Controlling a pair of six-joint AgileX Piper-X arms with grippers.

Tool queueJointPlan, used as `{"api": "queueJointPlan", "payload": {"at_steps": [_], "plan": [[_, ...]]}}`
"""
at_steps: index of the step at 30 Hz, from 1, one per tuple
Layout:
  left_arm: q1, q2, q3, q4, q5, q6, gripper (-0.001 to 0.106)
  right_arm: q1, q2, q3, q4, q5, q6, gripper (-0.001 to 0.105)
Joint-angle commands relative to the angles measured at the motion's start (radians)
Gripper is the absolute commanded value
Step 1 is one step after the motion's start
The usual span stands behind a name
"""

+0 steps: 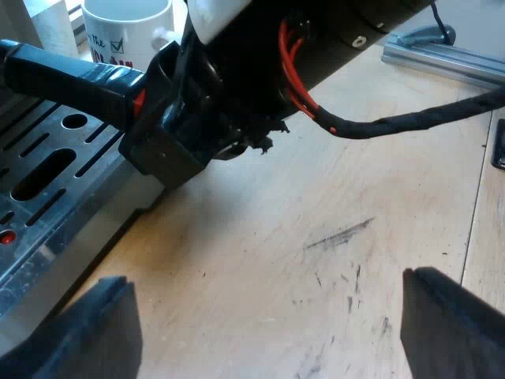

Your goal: Grind coffee beans and then tamp

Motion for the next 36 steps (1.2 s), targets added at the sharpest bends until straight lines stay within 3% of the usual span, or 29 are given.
{"api": "queueJointPlan", "payload": {"at_steps": [1, 9, 25, 36], "plan": [[-0.005, 0.001, -0.003, -0.011, -0.008, 0.008, 0.07, -0.004, -0.005, -0.002, -0.001, 0.007, -0.005, 0.0], [-0.005, 0.001, -0.003, -0.011, -0.008, 0.008, 0.07, 0.021, -0.008, -0.002, 0.033, -0.016, 0.019, 0.0], [-0.005, 0.001, -0.003, -0.011, -0.008, 0.008, 0.07, 0.096, -0.021, -0.002, 0.117, 0.049, 0.132, 0.0], [-0.005, 0.001, -0.003, -0.011, -0.008, 0.008, 0.07, 0.166, -0.027, -0.002, 0.157, 0.086, 0.157, 0.0]]}}
